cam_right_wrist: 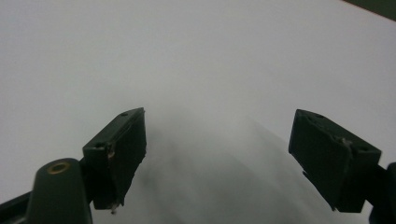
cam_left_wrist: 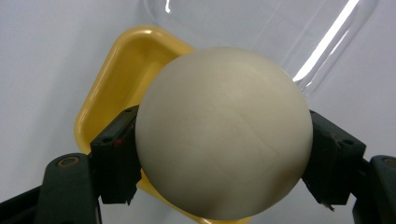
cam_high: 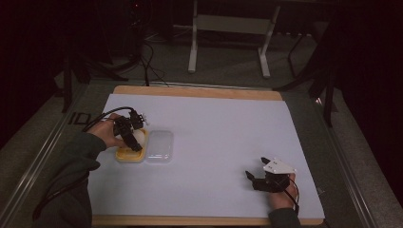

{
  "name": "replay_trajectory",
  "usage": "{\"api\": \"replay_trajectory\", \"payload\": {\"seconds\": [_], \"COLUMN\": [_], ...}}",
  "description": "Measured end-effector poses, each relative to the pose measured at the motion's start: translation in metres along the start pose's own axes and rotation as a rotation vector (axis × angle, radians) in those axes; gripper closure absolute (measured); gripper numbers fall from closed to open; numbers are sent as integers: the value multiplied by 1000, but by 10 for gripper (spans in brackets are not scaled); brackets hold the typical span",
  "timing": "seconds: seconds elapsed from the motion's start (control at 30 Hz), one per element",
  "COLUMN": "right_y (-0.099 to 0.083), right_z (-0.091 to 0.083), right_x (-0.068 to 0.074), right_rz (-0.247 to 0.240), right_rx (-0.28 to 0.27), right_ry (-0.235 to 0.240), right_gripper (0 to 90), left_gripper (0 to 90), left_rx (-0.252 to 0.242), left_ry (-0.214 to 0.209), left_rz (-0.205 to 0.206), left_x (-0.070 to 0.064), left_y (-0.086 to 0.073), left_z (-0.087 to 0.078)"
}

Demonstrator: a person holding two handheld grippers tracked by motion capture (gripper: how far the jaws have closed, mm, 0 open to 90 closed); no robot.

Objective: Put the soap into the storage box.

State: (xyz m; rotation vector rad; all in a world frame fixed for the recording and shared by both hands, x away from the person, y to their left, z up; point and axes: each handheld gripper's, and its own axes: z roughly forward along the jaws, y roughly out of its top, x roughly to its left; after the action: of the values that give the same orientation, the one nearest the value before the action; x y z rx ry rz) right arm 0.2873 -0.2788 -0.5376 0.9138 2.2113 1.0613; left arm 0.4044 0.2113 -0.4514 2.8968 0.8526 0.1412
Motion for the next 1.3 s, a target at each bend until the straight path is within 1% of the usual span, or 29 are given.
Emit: {"api": "replay_trajectory", "payload": {"seconds": [0.1,0.17,0.2,0.27,0.3,0.33,0.63,0.67,0.7,0.77,0.83,0.87,0.93,1.07,1.3], "right_y": [0,0,0,0,0,0,0,0,0,0,0,0,0,0,0], "right_z": [0,0,0,0,0,0,0,-1,-1,-1,-1,-1,-1,-1,-1], "right_x": [0,0,0,0,0,0,0,0,0,0,0,0,0,0,0], "right_rz": [1,1,1,0,0,0,3,4,4,4,4,3,3,5,4], "right_rx": [0,0,0,0,0,0,-1,-1,-1,-2,-3,-3,-3,-4,-5], "right_ry": [0,0,0,-1,-1,-1,-2,-2,-2,-2,-2,-2,-2,-3,-4], "right_gripper": [188,188,188,188,188,188,188,188,188,188,188,188,188,188,188], "left_gripper": [248,248,248,248,248,248,247,247,248,248,247,247,247,247,247], "left_rx": [9,11,10,17,17,31,27,40,40,43,44,52,54,67,56], "left_ry": [0,6,11,9,9,13,14,20,20,22,18,14,11,20,24], "left_rz": [0,-5,-14,-16,-16,-14,-19,-14,-14,-14,-14,-16,-19,-22,-27], "left_x": [1,2,3,4,4,4,4,4,4,4,4,4,4,6,7], "left_y": [-2,-3,-4,-6,-6,-6,-7,-7,-7,-8,-8,-9,-9,-10,-9], "left_z": [2,3,4,6,6,8,9,10,10,13,16,20,21,25,27]}}
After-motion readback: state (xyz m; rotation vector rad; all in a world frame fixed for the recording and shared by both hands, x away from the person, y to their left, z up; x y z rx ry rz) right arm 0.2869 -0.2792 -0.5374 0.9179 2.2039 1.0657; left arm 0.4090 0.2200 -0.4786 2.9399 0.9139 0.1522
